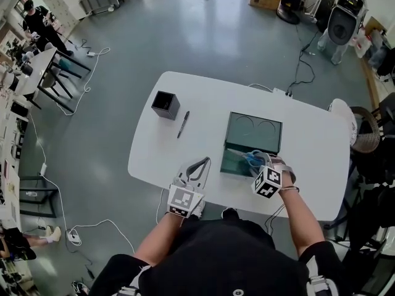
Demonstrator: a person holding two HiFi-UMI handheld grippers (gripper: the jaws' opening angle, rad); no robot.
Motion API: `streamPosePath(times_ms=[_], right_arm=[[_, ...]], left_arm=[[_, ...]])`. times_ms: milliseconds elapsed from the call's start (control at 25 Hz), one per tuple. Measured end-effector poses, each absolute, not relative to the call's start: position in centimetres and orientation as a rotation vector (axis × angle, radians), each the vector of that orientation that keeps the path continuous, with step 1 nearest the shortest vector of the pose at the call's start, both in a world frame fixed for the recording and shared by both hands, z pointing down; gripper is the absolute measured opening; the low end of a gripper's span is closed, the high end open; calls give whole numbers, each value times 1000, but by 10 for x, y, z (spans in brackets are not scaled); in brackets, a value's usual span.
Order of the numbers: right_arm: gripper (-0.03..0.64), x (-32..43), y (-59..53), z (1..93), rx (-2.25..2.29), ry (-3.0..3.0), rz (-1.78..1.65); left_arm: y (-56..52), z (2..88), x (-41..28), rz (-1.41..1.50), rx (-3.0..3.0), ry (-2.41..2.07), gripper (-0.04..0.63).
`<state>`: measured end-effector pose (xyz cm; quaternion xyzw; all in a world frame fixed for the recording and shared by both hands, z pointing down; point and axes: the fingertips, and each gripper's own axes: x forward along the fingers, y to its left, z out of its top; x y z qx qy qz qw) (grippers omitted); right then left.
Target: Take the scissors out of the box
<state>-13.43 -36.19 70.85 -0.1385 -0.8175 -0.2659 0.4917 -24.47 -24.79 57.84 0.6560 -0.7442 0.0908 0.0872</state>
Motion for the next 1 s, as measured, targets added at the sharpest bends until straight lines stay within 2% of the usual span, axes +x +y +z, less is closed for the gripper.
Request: streamPosePath(times_ms=[480,1000], right_arm=[[199,-160,-365,579,81,-2410,-770],[199,-130,-380,468,585,-2893,-559]], left_arm=[[-254,557,-246,250,2017,-2232,12],[-260,520,-240,215,2111,-2257,11]])
